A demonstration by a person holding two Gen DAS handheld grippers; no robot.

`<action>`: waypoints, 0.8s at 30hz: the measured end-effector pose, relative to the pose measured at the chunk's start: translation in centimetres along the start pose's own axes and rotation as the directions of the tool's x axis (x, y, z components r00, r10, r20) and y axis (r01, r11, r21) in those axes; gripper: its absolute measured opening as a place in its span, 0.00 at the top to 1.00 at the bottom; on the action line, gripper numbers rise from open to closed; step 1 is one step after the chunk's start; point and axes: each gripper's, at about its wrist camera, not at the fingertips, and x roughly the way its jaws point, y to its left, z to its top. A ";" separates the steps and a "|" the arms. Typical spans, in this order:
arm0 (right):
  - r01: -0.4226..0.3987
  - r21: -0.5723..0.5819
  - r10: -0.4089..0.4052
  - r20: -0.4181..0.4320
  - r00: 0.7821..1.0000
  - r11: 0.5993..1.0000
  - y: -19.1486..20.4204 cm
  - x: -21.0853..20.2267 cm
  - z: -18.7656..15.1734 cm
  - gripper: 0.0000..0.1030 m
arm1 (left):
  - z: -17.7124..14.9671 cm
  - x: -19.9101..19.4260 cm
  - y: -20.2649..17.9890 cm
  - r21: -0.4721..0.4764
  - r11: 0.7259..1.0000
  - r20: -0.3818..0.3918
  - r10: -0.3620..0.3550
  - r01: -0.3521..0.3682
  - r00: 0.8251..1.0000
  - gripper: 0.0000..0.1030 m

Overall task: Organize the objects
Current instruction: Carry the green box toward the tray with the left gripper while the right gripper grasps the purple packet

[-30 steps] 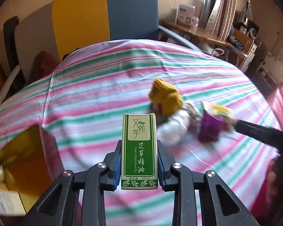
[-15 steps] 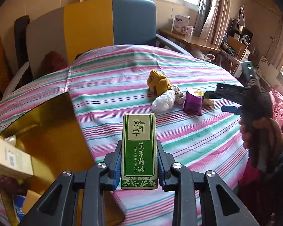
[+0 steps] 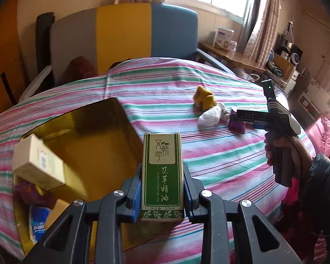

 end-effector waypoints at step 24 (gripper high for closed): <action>-0.063 -0.245 0.033 -0.126 0.991 0.968 4.1 0.6 -1.7 0.69 | -1.8 -4.2 5.8 -0.132 0.974 0.060 0.195 -0.185 0.979 0.71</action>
